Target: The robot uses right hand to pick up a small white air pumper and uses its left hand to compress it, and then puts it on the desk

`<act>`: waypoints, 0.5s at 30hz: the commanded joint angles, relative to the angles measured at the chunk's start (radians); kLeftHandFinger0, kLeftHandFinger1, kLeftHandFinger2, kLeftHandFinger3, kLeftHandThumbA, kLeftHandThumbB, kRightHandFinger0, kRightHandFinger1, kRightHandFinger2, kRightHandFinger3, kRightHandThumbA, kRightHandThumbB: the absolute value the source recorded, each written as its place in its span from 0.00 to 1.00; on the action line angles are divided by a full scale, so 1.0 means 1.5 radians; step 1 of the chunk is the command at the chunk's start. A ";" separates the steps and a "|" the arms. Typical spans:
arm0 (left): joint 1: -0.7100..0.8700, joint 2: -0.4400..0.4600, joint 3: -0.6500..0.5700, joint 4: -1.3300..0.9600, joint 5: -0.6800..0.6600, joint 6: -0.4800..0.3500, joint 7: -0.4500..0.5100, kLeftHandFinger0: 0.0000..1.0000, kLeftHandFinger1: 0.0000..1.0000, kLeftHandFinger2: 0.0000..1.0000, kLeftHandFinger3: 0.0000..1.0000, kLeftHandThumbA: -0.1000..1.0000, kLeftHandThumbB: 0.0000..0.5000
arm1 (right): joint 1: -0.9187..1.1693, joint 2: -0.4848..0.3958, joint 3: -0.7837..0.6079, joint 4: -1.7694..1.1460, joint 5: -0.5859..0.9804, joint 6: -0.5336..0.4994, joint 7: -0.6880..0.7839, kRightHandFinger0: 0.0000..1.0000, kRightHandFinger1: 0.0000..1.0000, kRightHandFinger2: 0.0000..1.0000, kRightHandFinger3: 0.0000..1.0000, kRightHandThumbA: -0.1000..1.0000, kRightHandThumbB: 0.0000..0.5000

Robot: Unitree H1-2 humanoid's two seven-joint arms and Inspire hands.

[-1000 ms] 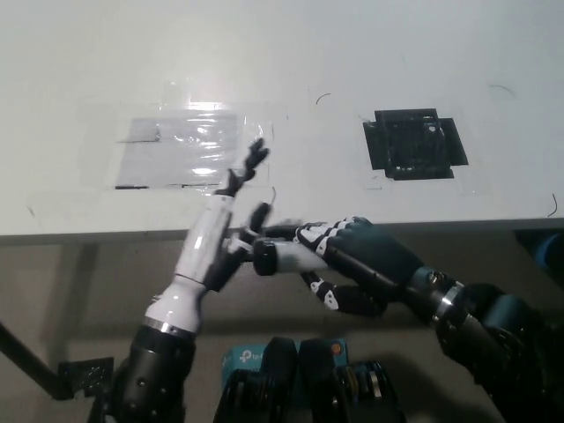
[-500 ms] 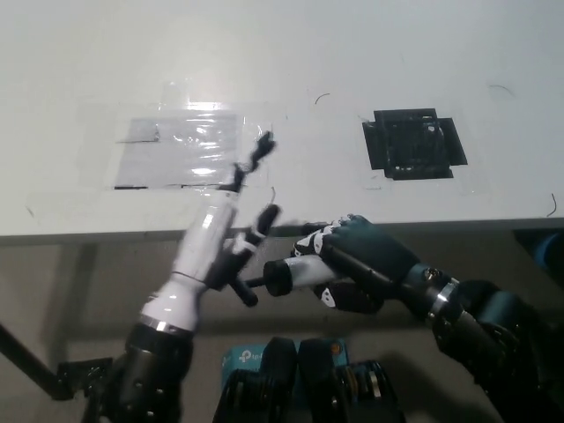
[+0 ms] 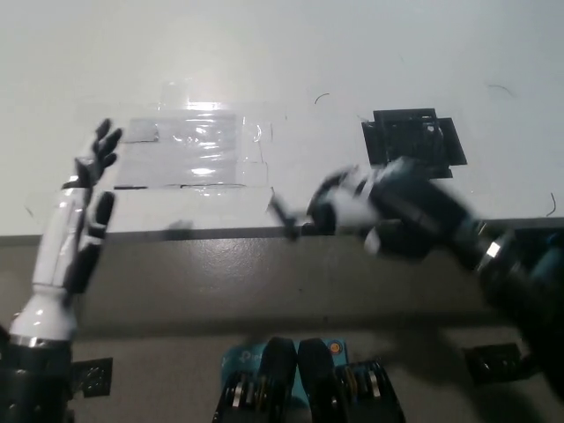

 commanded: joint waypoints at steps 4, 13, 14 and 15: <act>0.066 0.005 -0.005 -0.026 -0.050 -0.038 -0.017 1.00 1.00 1.00 1.00 1.00 0.42 | -0.166 -0.026 -0.050 0.117 0.000 0.025 -0.039 0.06 0.48 0.79 0.81 0.00 0.33; 0.137 -0.003 -0.036 0.018 -0.043 -0.069 -0.021 1.00 1.00 1.00 1.00 1.00 0.37 | -0.333 -0.014 0.001 0.456 -0.058 0.015 -0.144 0.03 0.48 0.83 0.91 0.00 0.36; 0.150 -0.007 -0.038 0.022 -0.036 -0.078 -0.016 1.00 1.00 1.00 1.00 1.00 0.35 | -0.342 -0.008 0.012 0.485 -0.063 0.013 -0.152 0.03 0.48 0.84 0.91 0.00 0.34; 0.166 -0.009 -0.040 0.023 -0.030 -0.084 -0.013 1.00 1.00 1.00 1.00 1.00 0.37 | -0.343 -0.001 0.021 0.510 -0.065 0.010 -0.161 0.03 0.49 0.85 0.92 0.00 0.35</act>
